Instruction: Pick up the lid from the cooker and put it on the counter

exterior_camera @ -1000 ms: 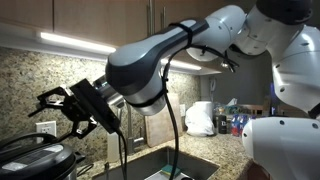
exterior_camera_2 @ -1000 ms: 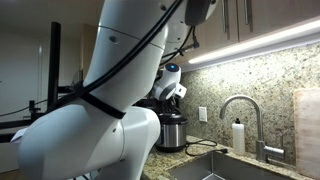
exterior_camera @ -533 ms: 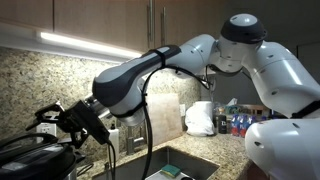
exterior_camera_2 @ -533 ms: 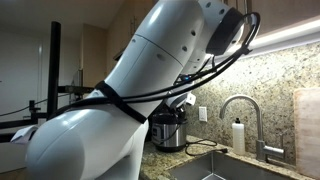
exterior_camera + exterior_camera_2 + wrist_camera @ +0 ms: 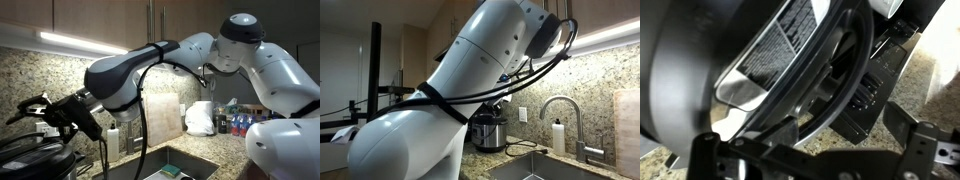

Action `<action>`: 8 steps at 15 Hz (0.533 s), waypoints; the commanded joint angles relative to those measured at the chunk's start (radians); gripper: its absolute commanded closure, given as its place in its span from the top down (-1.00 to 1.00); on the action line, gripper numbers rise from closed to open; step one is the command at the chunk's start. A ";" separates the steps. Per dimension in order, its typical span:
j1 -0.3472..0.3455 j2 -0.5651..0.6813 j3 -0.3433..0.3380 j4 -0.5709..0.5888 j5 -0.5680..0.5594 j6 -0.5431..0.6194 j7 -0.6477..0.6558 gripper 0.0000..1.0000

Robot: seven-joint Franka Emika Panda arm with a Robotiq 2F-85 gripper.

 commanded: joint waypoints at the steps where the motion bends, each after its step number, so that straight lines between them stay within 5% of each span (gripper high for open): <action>1: -0.020 0.019 0.056 -0.004 0.037 -0.045 -0.017 1.00; 8: 0.012 0.123 0.033 0.020 0.093 -0.095 0.013 1.00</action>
